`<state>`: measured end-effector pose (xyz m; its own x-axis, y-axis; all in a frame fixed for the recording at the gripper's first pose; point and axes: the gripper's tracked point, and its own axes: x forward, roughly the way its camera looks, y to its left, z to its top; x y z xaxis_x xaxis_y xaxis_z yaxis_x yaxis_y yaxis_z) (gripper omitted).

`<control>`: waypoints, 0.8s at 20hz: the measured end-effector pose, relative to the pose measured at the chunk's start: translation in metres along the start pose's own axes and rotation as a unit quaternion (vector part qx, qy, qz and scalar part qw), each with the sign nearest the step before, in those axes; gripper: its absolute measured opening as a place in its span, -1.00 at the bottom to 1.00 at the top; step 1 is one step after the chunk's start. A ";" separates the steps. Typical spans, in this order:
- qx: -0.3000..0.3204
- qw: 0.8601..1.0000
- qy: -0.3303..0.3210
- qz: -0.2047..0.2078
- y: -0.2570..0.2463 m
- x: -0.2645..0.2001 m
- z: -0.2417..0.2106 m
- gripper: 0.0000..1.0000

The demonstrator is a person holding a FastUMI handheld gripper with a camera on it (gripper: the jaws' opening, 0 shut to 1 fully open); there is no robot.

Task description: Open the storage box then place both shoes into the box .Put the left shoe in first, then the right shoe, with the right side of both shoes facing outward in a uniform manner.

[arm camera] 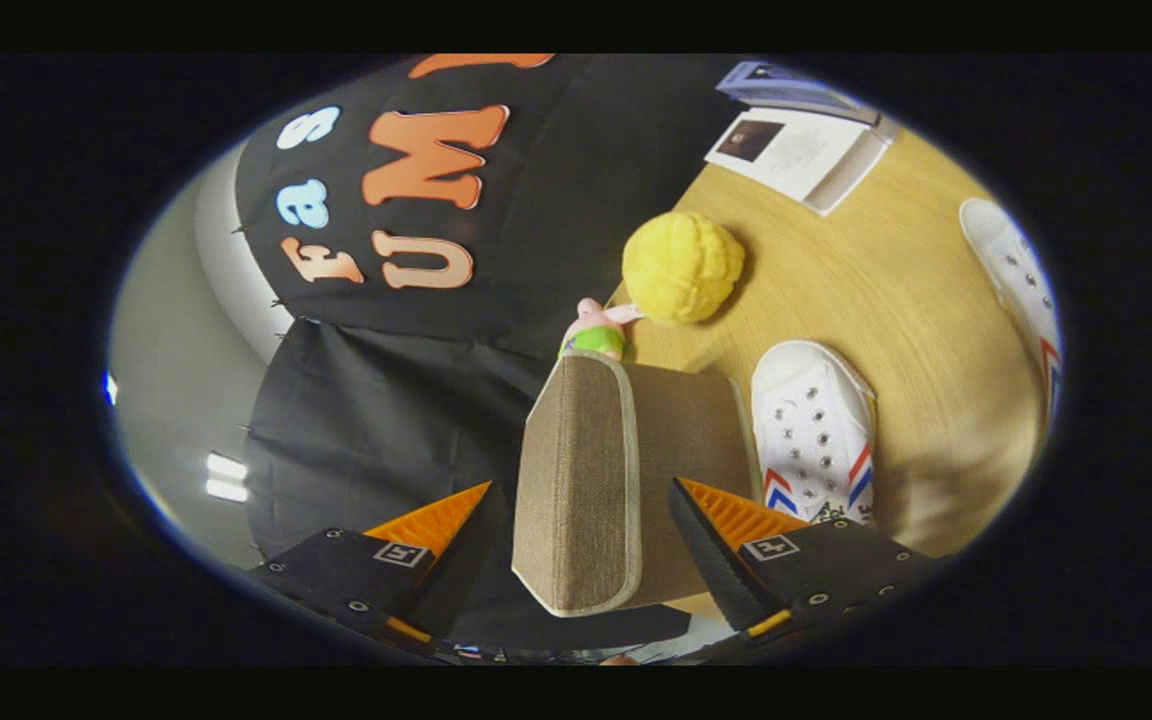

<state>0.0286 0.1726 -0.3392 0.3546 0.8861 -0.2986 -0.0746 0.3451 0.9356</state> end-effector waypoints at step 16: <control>0.079 0.984 0.038 0.155 0.046 -0.006 -0.011 0.69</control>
<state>0.0130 0.1862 -0.2962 0.2674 0.9636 -0.0019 -0.0199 0.0075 0.9998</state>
